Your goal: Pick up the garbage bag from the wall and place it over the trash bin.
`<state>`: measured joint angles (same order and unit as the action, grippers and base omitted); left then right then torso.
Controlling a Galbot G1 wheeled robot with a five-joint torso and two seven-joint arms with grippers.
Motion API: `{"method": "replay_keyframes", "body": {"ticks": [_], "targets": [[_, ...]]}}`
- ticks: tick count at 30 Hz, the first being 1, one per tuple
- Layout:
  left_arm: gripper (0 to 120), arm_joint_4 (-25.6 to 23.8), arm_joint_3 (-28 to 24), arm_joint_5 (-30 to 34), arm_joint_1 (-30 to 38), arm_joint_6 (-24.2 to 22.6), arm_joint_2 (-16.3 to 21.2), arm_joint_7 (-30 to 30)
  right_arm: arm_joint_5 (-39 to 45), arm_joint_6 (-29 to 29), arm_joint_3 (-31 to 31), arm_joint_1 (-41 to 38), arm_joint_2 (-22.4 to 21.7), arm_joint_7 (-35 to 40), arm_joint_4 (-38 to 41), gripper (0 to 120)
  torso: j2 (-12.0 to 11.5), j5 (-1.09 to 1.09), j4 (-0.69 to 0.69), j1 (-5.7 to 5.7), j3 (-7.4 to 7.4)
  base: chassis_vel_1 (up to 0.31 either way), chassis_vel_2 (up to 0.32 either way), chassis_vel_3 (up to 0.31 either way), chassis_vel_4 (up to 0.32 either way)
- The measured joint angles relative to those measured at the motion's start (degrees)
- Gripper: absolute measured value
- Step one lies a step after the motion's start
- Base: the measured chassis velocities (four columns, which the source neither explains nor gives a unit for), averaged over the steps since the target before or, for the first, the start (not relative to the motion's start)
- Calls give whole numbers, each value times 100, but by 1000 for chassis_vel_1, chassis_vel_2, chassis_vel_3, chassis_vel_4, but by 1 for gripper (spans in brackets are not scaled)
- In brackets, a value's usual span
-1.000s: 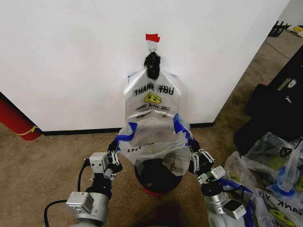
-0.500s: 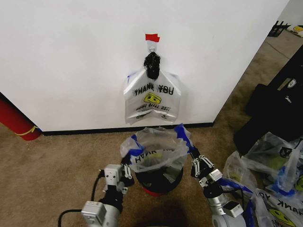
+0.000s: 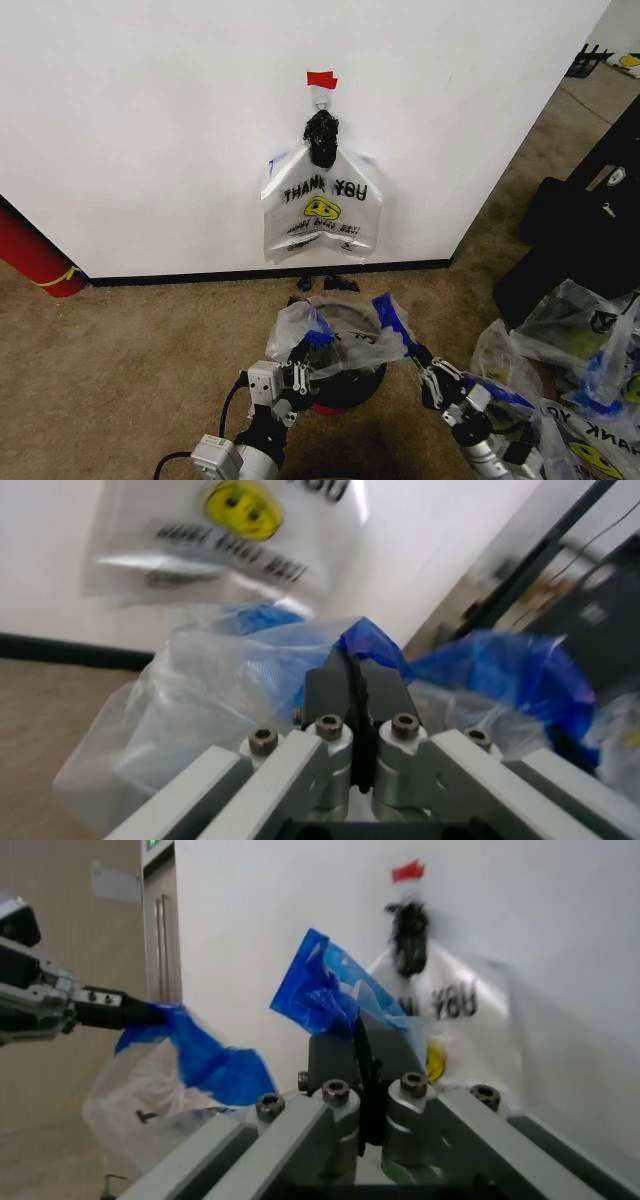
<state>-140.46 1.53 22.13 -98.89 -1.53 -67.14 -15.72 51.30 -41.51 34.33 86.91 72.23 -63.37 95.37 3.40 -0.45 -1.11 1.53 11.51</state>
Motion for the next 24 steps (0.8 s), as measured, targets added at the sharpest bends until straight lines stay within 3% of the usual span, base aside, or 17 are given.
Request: {"method": "replay_keyframes", "body": {"ticks": [4, 10, 16, 20, 24], "targets": [[0, 79, 26, 423, 91, 305, -37, 325, 449, -18, 193, -89, 61, -122, -83, 0, 0, 0, 0, 0, 0, 0, 0, 0, 0], [0, 437, 147, 652, 235, 321, -74, 284, 367, -293, 154, -250, 144, 47, -536, 0, 0, 0, 0, 0, 0, 0, 0, 0, 0], [0, 600, 210, 486, 246, 35, -74, -152, 127, -471, -87, -345, 217, 131, -882, 0, 0, 0, 0, 0, 0, 0, 0, 0, 0], [0, 424, 267, 417, 99, -338, 34, -541, -136, -559, -340, -394, 237, 130, -1041, 0, 0, 0, 1, 0, 0, 0, 0, 0, 0], [0, 243, 326, 510, 11, -408, 152, -679, -172, -553, -366, -432, 213, 51, -1056, 0, 0, -1, 0, 0, 0, 0, 0, 0, 0]]}}
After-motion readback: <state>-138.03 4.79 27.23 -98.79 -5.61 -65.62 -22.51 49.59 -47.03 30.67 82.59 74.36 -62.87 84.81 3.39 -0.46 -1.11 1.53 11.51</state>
